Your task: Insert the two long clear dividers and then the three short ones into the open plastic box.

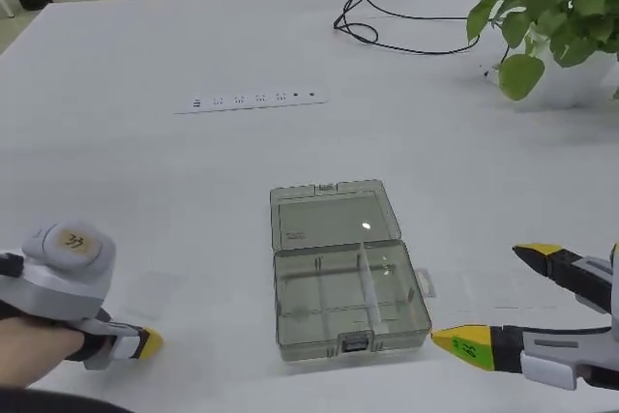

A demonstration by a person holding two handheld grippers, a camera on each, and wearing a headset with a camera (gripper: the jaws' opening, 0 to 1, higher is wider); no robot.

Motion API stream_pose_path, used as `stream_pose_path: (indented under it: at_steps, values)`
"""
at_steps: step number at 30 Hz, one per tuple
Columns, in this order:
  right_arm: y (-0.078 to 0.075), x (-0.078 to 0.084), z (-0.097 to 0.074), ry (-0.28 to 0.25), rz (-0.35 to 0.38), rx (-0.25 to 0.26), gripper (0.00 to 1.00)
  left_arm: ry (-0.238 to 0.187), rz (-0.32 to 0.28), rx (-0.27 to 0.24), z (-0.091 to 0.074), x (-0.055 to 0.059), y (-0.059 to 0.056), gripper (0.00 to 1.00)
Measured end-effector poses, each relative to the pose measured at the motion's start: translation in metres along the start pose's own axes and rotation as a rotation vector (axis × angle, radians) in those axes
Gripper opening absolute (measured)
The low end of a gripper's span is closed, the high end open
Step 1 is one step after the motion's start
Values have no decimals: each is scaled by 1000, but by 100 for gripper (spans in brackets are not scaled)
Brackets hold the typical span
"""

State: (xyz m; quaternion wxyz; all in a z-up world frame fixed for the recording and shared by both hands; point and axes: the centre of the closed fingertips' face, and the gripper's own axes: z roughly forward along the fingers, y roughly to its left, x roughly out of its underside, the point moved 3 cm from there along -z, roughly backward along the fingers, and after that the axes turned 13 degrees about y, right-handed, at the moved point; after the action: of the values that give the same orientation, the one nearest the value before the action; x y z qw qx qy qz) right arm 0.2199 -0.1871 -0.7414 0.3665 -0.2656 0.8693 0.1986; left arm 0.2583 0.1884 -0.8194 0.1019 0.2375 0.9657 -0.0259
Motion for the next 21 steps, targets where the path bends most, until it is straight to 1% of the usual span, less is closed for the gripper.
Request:
stream_pose_path:
  at_steps: [4,9,15,21]
  values:
    - [2,2,0,1,1,-5,100,7,2,1,-1,1,0,33]
    - [3,2,1,6,-3,-1,100,7,-1,1,-2,0,0,33]
    - [4,1,2,4,2,-8,100,-11,-22,15,-5,-1,3,31]
    - [6,0,4,12,-5,-10,100,-14,-19,20,-4,0,2,31]
